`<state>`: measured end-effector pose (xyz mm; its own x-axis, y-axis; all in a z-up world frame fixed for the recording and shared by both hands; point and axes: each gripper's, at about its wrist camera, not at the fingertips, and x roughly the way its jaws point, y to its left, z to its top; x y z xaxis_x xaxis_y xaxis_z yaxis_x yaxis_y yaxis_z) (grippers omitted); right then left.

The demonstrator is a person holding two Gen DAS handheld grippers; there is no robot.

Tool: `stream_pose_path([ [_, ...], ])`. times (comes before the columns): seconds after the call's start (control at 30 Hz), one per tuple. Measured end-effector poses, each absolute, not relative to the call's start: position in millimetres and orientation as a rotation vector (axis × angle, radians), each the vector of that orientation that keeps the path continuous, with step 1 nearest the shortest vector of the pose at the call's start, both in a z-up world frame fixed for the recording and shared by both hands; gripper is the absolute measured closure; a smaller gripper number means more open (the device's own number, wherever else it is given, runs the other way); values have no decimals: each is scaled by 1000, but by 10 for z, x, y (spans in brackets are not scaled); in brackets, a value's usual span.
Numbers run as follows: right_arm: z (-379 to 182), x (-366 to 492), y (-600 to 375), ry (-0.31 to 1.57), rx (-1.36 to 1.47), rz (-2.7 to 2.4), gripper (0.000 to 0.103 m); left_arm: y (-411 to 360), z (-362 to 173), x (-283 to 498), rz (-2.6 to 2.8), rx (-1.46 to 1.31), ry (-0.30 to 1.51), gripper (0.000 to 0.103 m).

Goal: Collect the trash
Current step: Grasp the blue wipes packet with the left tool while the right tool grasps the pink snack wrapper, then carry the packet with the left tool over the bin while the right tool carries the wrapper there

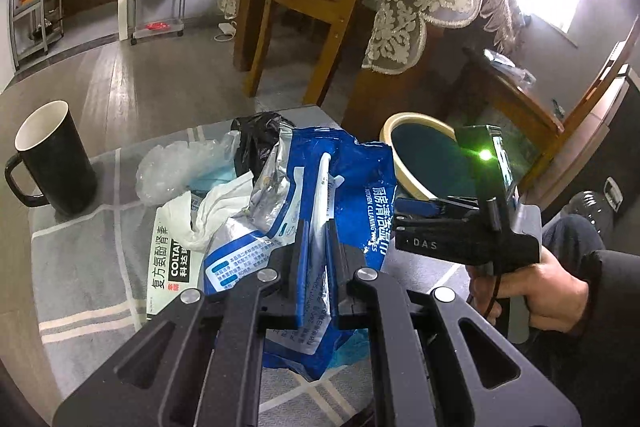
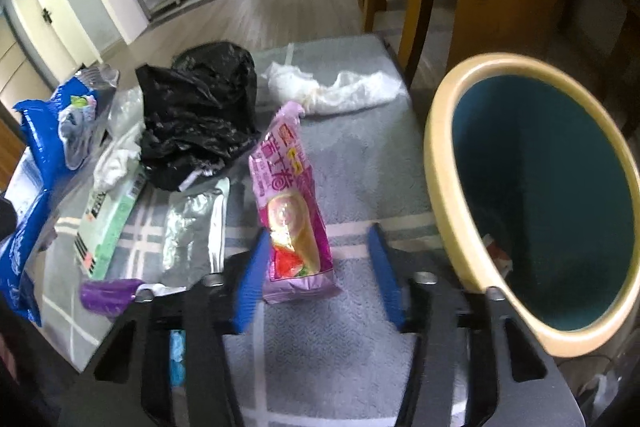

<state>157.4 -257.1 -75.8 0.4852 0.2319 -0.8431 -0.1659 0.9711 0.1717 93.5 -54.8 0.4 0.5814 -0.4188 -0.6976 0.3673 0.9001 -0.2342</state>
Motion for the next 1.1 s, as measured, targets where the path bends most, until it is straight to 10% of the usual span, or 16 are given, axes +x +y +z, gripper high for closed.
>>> stream_pose_path([
  [0.2, -721, 1547, -2601, 1034, 113, 282, 100, -627, -42, 978, -438, -18, 870, 95],
  [1.1, -113, 1225, -2899, 850, 266, 351, 102, -567, 179, 1033, -288, -77, 798, 95],
])
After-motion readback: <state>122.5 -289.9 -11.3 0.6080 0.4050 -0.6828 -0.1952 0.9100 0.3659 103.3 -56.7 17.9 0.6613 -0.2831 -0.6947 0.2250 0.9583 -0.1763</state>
